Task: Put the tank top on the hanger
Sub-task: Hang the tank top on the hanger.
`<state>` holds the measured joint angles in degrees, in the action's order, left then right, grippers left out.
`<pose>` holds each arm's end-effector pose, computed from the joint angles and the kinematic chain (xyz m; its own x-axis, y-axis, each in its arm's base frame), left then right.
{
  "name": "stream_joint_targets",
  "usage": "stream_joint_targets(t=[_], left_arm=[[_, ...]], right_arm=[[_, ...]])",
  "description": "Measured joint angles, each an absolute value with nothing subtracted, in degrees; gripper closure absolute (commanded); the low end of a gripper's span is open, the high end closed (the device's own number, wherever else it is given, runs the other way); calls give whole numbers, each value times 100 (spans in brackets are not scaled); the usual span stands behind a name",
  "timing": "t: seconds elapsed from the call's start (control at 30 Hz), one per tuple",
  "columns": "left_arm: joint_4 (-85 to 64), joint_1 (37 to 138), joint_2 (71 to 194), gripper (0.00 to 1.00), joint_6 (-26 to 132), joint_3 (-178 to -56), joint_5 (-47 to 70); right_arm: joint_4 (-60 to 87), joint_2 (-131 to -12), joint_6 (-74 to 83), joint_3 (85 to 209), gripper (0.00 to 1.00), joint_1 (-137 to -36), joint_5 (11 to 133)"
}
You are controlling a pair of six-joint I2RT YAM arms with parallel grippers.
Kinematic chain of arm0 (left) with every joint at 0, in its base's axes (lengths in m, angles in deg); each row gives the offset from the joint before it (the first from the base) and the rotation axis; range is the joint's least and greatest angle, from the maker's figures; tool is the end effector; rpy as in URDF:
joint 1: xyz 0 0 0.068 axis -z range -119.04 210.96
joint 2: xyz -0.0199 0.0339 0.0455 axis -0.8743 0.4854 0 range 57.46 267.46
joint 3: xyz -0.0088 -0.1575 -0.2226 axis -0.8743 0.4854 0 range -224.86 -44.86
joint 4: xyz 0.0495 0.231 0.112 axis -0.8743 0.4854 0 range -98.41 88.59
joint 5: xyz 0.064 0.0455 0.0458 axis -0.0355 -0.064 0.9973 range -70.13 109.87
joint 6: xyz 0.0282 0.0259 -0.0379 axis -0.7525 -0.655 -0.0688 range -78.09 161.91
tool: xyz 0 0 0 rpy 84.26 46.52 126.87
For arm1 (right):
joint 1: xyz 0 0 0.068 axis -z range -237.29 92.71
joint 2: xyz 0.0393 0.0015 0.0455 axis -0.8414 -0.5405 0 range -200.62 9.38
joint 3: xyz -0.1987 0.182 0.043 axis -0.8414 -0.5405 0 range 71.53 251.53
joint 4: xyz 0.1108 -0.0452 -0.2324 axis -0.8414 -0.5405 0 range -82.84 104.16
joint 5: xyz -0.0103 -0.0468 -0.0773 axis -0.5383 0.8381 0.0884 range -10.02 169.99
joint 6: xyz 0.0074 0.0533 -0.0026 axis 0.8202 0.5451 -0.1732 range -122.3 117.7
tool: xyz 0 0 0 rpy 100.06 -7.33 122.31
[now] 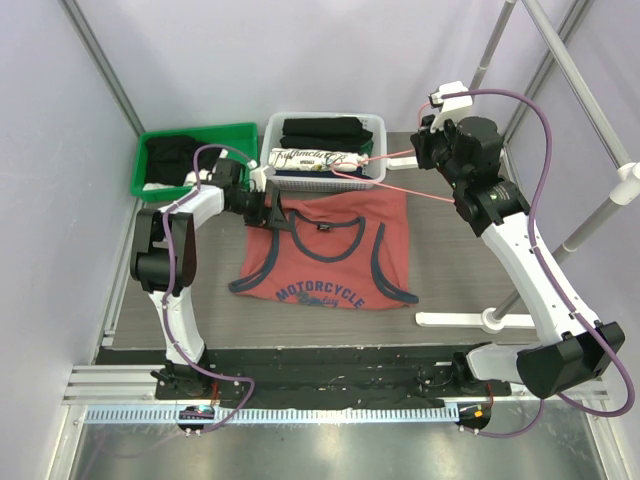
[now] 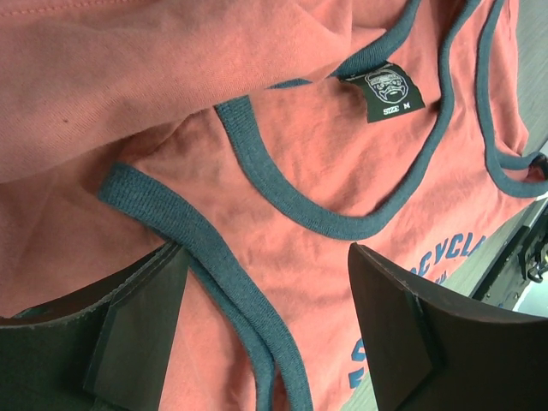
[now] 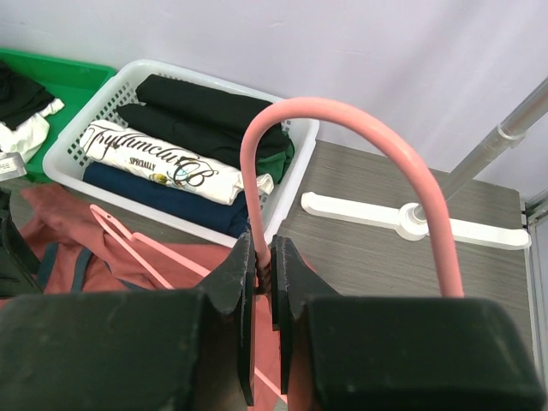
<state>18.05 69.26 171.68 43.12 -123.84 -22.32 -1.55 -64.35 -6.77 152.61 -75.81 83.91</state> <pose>0.4028 -0.0828 0.1736 -0.8800 0.1125 -0.4615 0.4035 0.6897 -0.6012 0.2754 0.0896 0.4419 -0.1178 -0.1215 -0.9856 -0.2627 0.9609 -0.0871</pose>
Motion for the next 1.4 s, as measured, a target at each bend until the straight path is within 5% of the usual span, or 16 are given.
stream_joint_targets(t=[0.2,0.43,1.0,1.4], left_arm=[[1798,6926,17168,21,4299,-12384,-2241],[1566,6926,17168,34,4454,-12382,-2241],[1499,6926,17205,28,4426,-12331,-2177],[1490,6926,17212,40,4450,-12239,-2149]], right_arm=[[-155,-6435,-677,15261,99,-7581,8371],[-153,-6435,-677,15261,99,-7581,8367],[-161,-6435,-675,15261,99,-7581,8327],[-174,-6435,-675,15261,99,-7581,8303]])
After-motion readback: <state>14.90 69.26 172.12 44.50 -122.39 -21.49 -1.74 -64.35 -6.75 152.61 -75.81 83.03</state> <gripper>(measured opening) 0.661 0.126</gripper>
